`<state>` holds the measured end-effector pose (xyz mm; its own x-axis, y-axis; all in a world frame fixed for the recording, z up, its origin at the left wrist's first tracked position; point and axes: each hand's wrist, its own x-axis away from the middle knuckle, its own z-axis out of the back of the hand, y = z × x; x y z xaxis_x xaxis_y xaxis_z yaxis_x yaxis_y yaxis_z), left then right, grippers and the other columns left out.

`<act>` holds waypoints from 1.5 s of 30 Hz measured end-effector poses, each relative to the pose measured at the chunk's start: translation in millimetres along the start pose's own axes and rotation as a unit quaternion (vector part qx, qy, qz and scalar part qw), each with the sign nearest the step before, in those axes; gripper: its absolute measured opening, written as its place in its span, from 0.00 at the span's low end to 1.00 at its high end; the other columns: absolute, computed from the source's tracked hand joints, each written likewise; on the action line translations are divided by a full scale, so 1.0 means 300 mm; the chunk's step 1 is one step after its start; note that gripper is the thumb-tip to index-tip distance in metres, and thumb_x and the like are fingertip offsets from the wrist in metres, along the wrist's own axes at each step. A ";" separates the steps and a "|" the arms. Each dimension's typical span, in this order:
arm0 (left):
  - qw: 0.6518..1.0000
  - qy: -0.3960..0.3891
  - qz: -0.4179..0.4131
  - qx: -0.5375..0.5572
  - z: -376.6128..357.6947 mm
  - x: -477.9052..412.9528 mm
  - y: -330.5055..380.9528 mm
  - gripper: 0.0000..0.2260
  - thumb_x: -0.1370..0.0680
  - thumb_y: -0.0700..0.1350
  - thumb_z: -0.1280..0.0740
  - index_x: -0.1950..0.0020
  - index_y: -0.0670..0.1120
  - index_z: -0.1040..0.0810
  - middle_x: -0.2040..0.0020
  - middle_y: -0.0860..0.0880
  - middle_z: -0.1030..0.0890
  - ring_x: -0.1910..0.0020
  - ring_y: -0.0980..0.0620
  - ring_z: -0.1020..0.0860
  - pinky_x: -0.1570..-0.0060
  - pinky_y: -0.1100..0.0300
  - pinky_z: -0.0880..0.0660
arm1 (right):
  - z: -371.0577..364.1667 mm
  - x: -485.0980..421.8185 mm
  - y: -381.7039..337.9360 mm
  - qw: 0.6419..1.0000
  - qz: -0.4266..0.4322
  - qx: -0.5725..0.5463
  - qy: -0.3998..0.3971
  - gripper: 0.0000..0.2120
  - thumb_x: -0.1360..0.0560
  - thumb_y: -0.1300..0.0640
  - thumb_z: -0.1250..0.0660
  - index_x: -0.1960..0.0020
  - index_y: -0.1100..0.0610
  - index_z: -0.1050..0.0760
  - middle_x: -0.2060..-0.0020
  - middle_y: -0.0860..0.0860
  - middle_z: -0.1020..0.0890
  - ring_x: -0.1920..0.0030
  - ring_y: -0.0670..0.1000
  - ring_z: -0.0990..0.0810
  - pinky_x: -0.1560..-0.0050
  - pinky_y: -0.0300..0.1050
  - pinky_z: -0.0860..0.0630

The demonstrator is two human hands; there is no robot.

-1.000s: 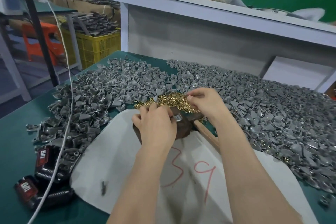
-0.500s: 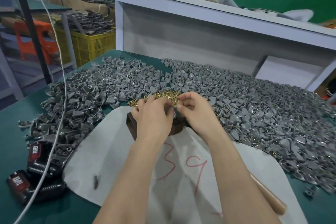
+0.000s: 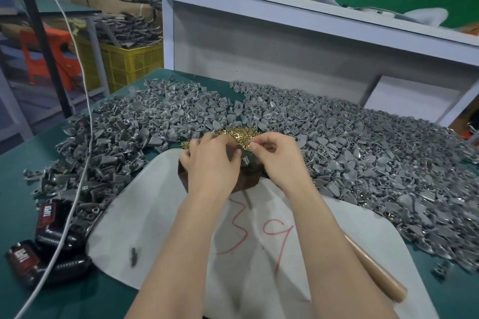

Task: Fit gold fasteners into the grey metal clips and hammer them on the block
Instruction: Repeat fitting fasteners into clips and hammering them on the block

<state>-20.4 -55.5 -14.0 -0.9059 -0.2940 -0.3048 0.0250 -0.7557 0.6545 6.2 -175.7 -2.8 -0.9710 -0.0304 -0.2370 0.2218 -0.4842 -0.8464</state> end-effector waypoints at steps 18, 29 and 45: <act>0.997 -0.048 0.000 -0.052 -0.004 0.005 -0.005 0.07 0.22 0.48 0.37 0.47 0.52 0.21 0.43 0.49 0.25 0.39 0.45 0.34 0.44 0.52 0.40 | -0.060 0.019 -0.053 0.929 0.076 0.360 -0.041 0.03 0.25 0.63 0.36 0.55 0.57 0.25 0.52 0.54 0.25 0.50 0.55 0.25 0.55 0.42 0.34; 0.992 -0.056 -0.011 -0.112 -0.015 -0.002 -0.002 0.10 0.26 0.41 0.38 0.48 0.52 0.22 0.43 0.51 0.25 0.41 0.46 0.32 0.52 0.56 0.42 | -0.077 0.015 -0.132 0.867 0.108 0.479 -0.086 0.07 0.25 0.65 0.39 0.49 0.62 0.25 0.50 0.57 0.22 0.49 0.58 0.22 0.59 0.43 0.34; 0.996 -0.052 -0.001 -0.071 -0.012 0.000 -0.003 0.07 0.23 0.45 0.36 0.50 0.51 0.20 0.45 0.50 0.23 0.41 0.45 0.32 0.48 0.53 0.42 | 0.009 0.014 -0.052 0.955 0.036 0.286 -0.065 0.13 0.22 0.57 0.37 0.38 0.54 0.23 0.46 0.51 0.23 0.45 0.52 0.23 0.44 0.44 0.27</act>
<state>-18.9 -57.0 -17.0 -0.9446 -0.2366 -0.2273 0.0772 -0.8336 0.5469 -1.5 -170.5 10.7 -0.9664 -0.1718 -0.1912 0.2389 -0.8746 -0.4219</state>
